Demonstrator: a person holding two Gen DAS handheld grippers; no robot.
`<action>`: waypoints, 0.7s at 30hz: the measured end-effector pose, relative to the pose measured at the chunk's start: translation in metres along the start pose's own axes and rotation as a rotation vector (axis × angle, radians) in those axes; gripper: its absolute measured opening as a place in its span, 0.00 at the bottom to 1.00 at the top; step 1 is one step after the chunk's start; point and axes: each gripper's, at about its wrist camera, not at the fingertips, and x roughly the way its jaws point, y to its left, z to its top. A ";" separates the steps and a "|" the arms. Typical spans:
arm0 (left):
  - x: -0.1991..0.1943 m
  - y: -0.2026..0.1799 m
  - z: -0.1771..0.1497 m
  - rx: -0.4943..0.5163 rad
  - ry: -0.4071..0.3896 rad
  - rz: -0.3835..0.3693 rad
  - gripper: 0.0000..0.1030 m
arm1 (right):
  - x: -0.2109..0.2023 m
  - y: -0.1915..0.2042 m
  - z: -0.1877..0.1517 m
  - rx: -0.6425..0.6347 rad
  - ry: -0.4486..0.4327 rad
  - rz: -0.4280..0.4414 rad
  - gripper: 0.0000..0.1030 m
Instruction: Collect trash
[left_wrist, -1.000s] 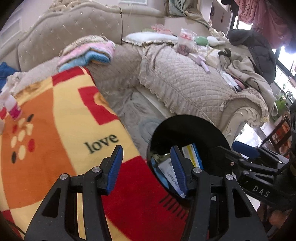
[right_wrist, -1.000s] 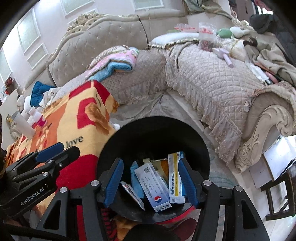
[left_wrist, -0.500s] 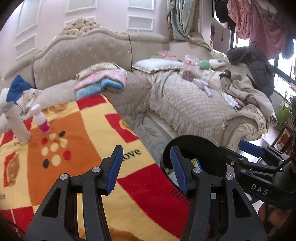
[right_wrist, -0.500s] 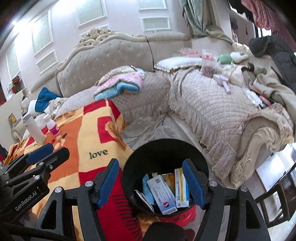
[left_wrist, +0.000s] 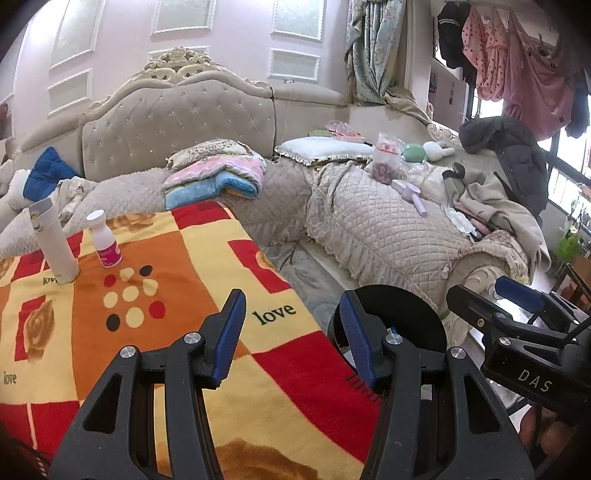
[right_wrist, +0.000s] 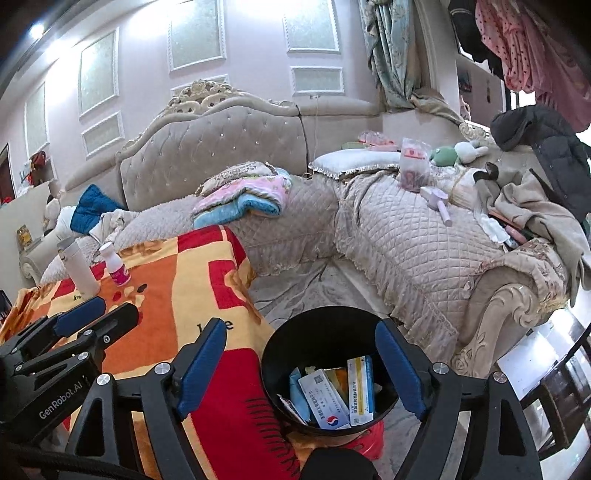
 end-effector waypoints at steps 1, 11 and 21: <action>-0.001 0.000 0.000 0.000 -0.003 0.001 0.50 | -0.001 0.001 0.000 0.000 -0.001 0.001 0.79; -0.004 0.000 -0.002 0.005 -0.009 0.011 0.50 | -0.005 0.002 0.001 -0.002 -0.007 -0.003 0.80; -0.004 0.000 -0.002 0.005 -0.010 0.008 0.50 | -0.009 0.000 0.005 -0.007 -0.007 -0.011 0.80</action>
